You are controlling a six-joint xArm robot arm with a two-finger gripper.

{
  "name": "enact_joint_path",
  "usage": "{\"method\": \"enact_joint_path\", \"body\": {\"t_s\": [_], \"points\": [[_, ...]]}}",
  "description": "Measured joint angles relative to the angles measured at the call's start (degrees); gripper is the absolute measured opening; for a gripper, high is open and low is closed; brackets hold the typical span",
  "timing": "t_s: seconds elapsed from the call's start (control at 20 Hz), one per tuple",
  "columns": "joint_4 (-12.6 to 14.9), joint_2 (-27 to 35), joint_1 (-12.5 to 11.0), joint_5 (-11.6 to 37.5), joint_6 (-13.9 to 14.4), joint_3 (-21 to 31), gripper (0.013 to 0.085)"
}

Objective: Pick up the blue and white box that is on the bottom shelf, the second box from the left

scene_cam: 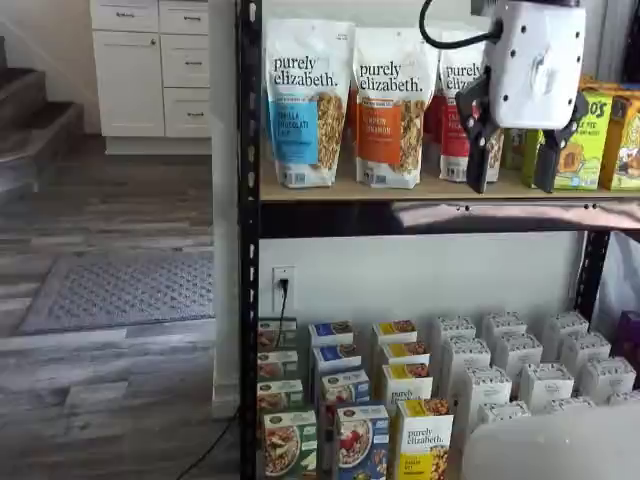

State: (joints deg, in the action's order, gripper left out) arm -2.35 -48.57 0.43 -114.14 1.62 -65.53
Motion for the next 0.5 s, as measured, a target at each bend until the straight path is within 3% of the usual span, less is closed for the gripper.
{"method": "enact_joint_path", "body": {"t_s": [0.15,0.5], "points": [[-2.1,-0.3,-1.9,0.4,-0.9,0.3,0.085],[-1.6,-1.0,-1.5,1.4,-0.9,1.1,0.085]]}}
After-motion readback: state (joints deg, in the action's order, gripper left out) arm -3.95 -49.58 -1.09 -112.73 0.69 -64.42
